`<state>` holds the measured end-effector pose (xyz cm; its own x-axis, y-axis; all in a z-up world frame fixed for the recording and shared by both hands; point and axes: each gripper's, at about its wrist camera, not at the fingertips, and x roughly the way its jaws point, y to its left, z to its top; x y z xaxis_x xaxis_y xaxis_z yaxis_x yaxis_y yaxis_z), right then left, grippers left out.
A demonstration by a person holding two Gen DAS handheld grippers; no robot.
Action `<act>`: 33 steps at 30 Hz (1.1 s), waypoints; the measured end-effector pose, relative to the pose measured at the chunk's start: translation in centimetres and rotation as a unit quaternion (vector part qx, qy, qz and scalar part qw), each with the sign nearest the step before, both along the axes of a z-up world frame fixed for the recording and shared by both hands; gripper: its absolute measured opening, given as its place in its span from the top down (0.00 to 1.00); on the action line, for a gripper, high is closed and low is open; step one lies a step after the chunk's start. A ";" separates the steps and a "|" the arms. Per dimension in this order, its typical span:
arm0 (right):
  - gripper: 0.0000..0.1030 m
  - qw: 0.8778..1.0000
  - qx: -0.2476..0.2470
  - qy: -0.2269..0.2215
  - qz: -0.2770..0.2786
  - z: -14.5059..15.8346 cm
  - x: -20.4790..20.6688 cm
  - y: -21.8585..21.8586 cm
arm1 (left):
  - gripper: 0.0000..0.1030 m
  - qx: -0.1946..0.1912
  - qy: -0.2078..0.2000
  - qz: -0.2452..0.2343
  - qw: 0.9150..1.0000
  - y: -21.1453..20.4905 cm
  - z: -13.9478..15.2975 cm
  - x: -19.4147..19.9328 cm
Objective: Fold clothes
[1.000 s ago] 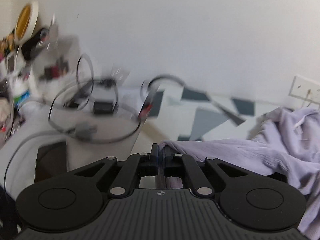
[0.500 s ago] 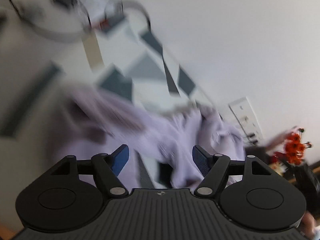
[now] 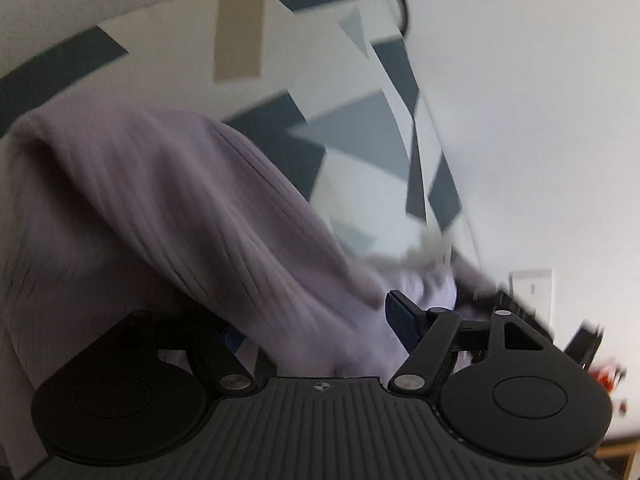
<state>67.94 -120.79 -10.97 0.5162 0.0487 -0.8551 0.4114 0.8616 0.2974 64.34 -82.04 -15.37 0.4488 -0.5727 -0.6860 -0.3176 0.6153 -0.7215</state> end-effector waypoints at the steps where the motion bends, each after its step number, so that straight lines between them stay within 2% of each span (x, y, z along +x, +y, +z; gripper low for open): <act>1: 0.44 1.000 0.012 -0.007 0.000 0.0 -0.1 -0.2 | 0.55 0.015 -0.005 0.017 1.000 0.3 0.1 0.1; 2: 0.61 1.000 0.023 -0.015 0.000 0.0 -0.3 -0.4 | 0.83 0.038 -0.011 0.019 0.999 0.3 0.4 0.4; 3: 0.70 0.999 0.035 -0.023 -0.001 0.0 -0.5 -0.7 | 0.83 0.059 -0.017 0.008 0.998 0.1 0.8 1.0; 4: 0.80 0.997 0.053 -0.049 -0.009 0.9 -0.6 -1.4 | 0.84 0.065 -0.028 0.005 0.997 0.1 1.5 1.4; 5: 0.83 0.994 0.071 -0.076 -0.018 1.8 -0.8 -2.1 | 0.85 0.064 -0.044 0.008 0.997 0.2 2.5 1.7; 8: 0.85 0.979 0.125 -0.155 -0.045 4.5 -1.4 -4.3 | 0.85 0.063 -0.124 0.017 0.990 0.9 6.6 1.9; 9: 0.85 0.970 0.134 -0.197 -0.050 5.9 -2.1 -5.2 | 0.84 0.060 -0.154 0.019 0.986 1.1 8.0 1.7; 11: 0.85 0.946 0.151 -0.280 -0.059 9.0 -3.7 -7.0 | 0.79 0.055 -0.212 0.023 0.975 1.5 10.7 1.4; 12: 0.85 0.946 0.132 -0.290 -0.055 10.0 -4.3 -7.5 | 0.76 0.053 -0.219 0.021 0.974 1.5 11.2 1.4; 15: 0.86 0.968 0.081 -0.234 -0.053 9.6 -5.1 -8.9 | 0.73 0.089 -0.159 -0.014 0.983 0.3 8.4 1.7; 18: 0.86 0.989 0.059 -0.122 -0.055 5.1 -5.4 -9.9 | 0.74 0.117 -0.077 -0.047 0.989 -0.5 4.1 1.4; 20: 0.84 0.995 0.049 -0.059 -0.059 2.0 -6.0 -10.3 | 0.74 0.125 -0.033 -0.062 0.990 -1.0 1.8 1.0; 21: 0.83 0.997 0.041 -0.031 -0.061 0.7 -6.4 -10.4 | 0.71 0.127 -0.027 -0.066 0.989 -1.1 1.4 0.7; 22: 0.82 0.997 0.037 -0.023 -0.058 0.2 -6.9 -10.3 | 0.67 0.129 -0.036 -0.067 0.989 -1.0 1.6 0.3; 24: 0.75 0.998 0.024 -0.018 -0.048 0.0 -7.8 -10.0 | 0.40 0.136 -0.035 -0.068 0.988 -0.5 2.1 -0.1; 25: 0.65 0.999 0.012 -0.016 -0.049 0.6 -8.1 -9.8 | 0.37 0.140 -0.036 -0.065 0.987 -0.1 2.4 -0.2; 27: 0.57 0.998 -0.015 -0.017 -0.053 2.0 -8.5 -9.4 | 0.37 0.149 -0.037 -0.058 0.986 0.8 2.9 -0.5; 28: 0.48 0.998 -0.029 -0.020 -0.056 2.9 -8.8 -9.3 | 0.37 0.154 -0.038 -0.055 0.986 1.2 3.2 -0.6; 29: 0.43 0.996 -0.051 -0.034 -0.060 4.1 -9.1 -8.8 | 0.37 0.156 -0.039 -0.049 0.986 1.7 3.4 -0.7; 31: 0.41 0.992 -0.092 -0.071 -0.054 6.4 -9.3 -8.1 | 0.37 0.158 -0.040 -0.034 0.986 1.9 3.2 -0.2; 33: 0.39 0.987 -0.122 -0.101 -0.021 7.7 -8.1 -6.9 | 0.37 0.159 -0.035 -0.022 0.986 1.8 2.7 0.5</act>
